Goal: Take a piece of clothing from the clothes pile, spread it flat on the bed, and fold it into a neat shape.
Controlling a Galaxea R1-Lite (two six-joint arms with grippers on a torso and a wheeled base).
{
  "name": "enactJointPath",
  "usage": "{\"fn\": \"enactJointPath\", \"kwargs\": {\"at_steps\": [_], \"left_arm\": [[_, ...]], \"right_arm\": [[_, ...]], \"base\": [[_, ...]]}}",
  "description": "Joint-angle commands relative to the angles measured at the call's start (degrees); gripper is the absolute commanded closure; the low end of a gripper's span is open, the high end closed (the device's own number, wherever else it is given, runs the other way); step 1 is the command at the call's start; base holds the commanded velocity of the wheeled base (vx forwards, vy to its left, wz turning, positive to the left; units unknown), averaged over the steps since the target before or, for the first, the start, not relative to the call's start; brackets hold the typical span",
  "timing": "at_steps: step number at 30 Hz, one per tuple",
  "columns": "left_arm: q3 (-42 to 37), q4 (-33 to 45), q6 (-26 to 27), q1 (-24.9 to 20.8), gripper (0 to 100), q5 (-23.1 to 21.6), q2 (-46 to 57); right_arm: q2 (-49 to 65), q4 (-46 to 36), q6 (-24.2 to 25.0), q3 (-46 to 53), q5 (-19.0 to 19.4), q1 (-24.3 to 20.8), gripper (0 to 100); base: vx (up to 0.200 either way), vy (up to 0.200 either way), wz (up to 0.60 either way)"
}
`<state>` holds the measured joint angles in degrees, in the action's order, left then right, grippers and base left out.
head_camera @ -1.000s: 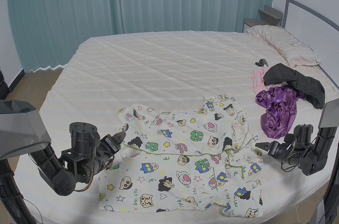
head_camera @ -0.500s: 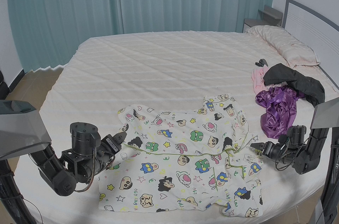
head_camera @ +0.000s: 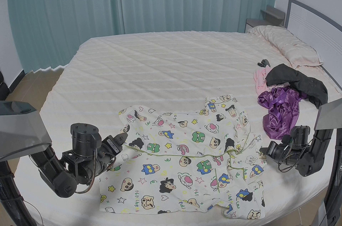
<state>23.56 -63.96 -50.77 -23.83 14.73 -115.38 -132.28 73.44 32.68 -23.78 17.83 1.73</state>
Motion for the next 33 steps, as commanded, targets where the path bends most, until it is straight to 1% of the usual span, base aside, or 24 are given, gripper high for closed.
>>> {"fn": "enactJointPath", "kwargs": {"at_steps": [1,2,5,6,14,22,29,33], "left_arm": [[-0.2,0.0,0.0,-0.1,0,0.0,-0.1],[-0.2,0.0,0.0,-0.1,0,0.0,-0.1],[-0.3,0.0,0.0,-0.2,0,0.0,0.0],[-0.3,0.0,0.0,-0.1,0,0.0,0.1],[-0.5,0.0,0.0,-0.6,0,0.0,-0.1],[-0.9,0.0,0.0,-1.0,0,0.0,-0.3],[-1.0,0.0,0.0,-1.3,0,-0.1,-0.4],[-1.4,0.0,0.0,-1.3,0,-0.6,-0.4]], "right_arm": [[2.5,0.8,-0.1,1.7,-0.1,1.0,100],[2.5,0.8,-0.1,1.7,-0.1,1.0,100],[4.2,2.2,-0.3,4.1,-0.2,3.2,100],[4.3,2.3,-0.3,4.2,-0.2,3.3,100],[5.8,3.1,-1.0,4.4,-0.2,10.2,100],[5.2,3.0,-1.0,0.9,-0.1,13.4,100],[3.2,2.9,-1.0,-1.4,0.0,13.7,100],[3.2,3.1,-0.8,-1.1,0.1,13.8,100]], "base": [[0.000,0.000,0.00],[0.000,0.000,0.00],[0.000,0.000,0.00],[0.000,0.000,0.00],[0.000,0.000,0.00],[0.000,0.000,0.00],[0.000,0.000,0.00],[0.000,0.000,0.00]]}}
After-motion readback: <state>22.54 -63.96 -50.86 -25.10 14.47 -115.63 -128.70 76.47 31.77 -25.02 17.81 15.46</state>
